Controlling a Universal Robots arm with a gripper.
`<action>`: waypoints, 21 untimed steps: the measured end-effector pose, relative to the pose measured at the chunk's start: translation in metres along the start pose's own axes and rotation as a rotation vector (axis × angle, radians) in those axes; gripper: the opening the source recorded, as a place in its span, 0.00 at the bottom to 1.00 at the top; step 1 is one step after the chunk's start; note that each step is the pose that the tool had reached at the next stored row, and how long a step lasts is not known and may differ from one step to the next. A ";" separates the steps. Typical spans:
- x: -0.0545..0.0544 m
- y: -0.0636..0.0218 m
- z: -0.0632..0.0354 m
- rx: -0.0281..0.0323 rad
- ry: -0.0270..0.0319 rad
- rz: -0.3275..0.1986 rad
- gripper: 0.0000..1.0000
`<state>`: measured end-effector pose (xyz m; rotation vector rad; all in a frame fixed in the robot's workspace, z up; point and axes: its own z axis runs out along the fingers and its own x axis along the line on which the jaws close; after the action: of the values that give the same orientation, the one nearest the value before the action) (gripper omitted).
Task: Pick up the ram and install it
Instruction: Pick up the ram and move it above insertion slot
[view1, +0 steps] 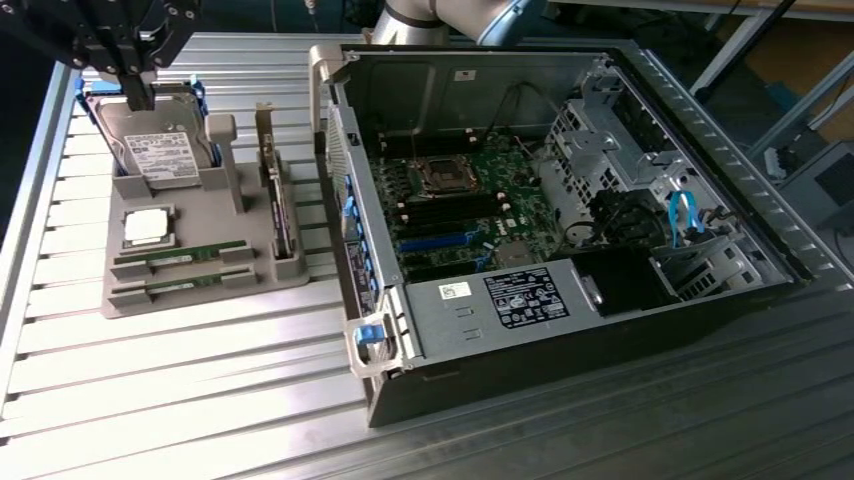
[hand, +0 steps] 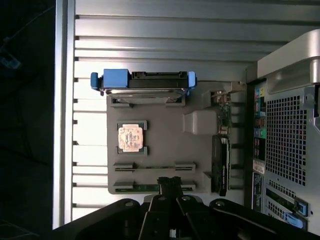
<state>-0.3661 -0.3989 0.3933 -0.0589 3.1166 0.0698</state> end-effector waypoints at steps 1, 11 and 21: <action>0.000 0.0000 0.0000 -0.0003 0.0005 -0.012 0.10; 0.000 0.0000 0.0000 -0.0041 0.0074 -0.166 0.10; 0.000 0.0000 0.0000 -0.0089 0.0164 -0.370 0.10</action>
<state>-0.3661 -0.3989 0.3933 -0.6332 3.0609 0.0754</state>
